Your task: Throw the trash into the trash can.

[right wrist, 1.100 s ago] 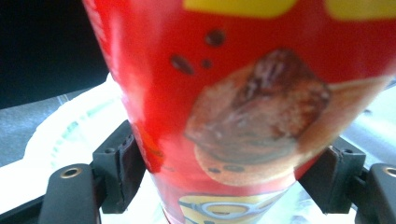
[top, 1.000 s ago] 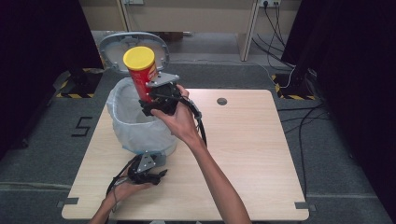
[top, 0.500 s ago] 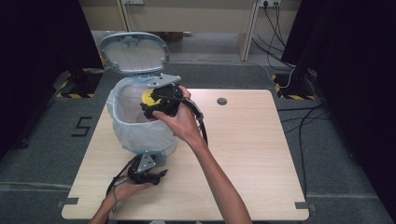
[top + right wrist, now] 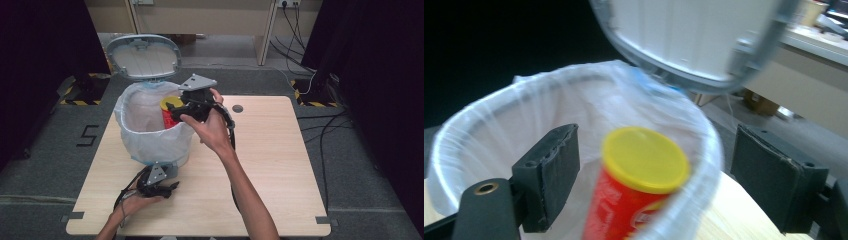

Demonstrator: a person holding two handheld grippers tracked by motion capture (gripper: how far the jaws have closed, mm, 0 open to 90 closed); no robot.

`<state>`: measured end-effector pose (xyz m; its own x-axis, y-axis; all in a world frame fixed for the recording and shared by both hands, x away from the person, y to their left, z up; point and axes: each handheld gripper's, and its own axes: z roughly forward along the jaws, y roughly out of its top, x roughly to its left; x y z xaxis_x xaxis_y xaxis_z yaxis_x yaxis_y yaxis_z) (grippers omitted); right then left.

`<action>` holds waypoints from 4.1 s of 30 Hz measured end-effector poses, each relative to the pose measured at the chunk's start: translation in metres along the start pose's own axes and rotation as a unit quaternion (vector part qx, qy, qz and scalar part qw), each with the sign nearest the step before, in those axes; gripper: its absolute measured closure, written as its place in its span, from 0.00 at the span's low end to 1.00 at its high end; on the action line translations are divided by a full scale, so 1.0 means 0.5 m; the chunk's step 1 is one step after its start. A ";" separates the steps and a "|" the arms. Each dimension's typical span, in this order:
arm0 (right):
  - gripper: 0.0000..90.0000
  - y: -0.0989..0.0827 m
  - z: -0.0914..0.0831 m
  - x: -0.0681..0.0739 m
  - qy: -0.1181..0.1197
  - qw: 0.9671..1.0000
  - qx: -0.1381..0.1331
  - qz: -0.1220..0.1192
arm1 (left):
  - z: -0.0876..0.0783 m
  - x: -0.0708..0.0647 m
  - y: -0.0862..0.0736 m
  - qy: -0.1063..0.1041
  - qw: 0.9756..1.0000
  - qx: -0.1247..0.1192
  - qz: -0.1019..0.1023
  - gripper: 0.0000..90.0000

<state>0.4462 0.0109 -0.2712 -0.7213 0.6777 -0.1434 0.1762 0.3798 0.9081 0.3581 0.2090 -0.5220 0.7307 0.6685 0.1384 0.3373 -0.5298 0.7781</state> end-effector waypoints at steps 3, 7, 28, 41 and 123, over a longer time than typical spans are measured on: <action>0.22 -0.012 -0.021 -0.021 -0.013 1.000 0.000 0.008 | 0.000 0.000 0.000 0.000 1.000 0.000 0.000 0.31; 0.22 -0.029 -0.048 -0.046 -0.029 0.999 0.000 0.015 | 0.000 0.000 0.000 0.000 1.000 0.000 0.000 0.31; 0.22 -0.134 -0.126 -0.126 -0.077 0.996 -0.003 0.047 | 0.000 -0.001 0.000 0.001 1.000 -0.001 0.000 0.31; 0.22 -0.204 -0.164 -0.146 -0.095 0.993 0.001 0.064 | 0.001 -0.001 0.000 0.003 1.000 -0.002 0.000 0.31; 0.17 -0.527 -0.167 -0.078 -0.094 0.981 0.088 0.145 | 0.000 0.000 -0.001 0.000 1.000 0.000 0.000 0.31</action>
<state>0.3721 -0.1682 -0.4720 -0.4904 0.8711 0.0268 0.4818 0.2454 0.8412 0.3580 0.2091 -0.5224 0.7313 0.6679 0.1383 0.3374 -0.5305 0.7776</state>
